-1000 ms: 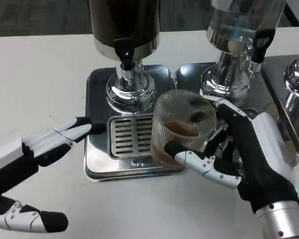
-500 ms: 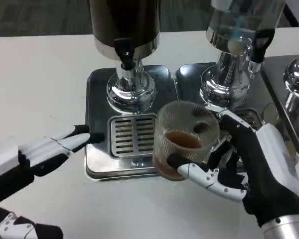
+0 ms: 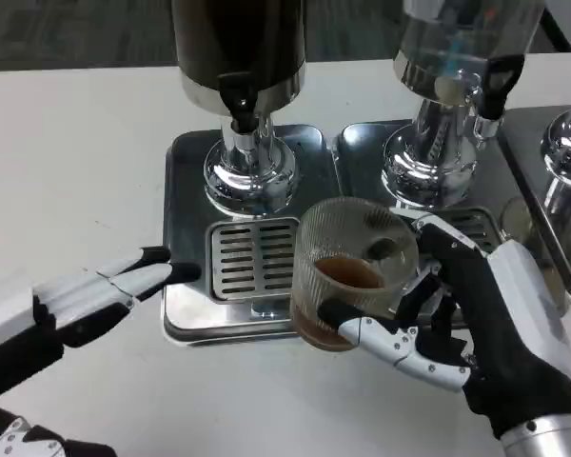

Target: Grasp the cup under the faucet to collect the drink, then remove the cup.

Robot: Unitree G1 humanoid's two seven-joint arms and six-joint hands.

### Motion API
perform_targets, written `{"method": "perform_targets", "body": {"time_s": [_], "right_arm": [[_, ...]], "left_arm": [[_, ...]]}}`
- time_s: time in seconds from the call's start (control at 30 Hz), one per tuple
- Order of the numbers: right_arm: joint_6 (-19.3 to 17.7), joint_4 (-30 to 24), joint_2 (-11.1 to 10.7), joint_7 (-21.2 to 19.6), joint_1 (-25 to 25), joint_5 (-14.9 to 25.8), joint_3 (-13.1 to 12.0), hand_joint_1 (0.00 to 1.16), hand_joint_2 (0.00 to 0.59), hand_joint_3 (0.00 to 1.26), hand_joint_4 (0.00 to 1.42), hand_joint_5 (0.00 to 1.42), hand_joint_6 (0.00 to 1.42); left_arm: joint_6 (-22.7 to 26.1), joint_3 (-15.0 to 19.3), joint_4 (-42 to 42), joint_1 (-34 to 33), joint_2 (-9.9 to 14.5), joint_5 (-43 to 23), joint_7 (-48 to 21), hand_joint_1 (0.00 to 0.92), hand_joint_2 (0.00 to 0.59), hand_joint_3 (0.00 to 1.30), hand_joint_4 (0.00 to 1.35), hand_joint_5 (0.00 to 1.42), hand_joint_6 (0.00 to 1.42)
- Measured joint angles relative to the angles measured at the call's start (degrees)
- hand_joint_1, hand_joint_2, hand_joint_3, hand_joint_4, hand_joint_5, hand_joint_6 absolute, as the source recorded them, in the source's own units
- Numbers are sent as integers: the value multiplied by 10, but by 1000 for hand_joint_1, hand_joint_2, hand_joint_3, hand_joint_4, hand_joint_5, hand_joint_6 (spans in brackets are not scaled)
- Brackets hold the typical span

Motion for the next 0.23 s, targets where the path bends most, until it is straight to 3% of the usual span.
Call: {"method": "perform_targets", "body": {"time_s": [0.23], "right_arm": [[-1, -3, 0, 0, 4, 0, 0, 700, 235, 554, 733, 922, 1208]], "left_arm": [[4, 0, 0, 0, 0, 0, 0, 0, 95, 53, 0, 0, 87]]}}
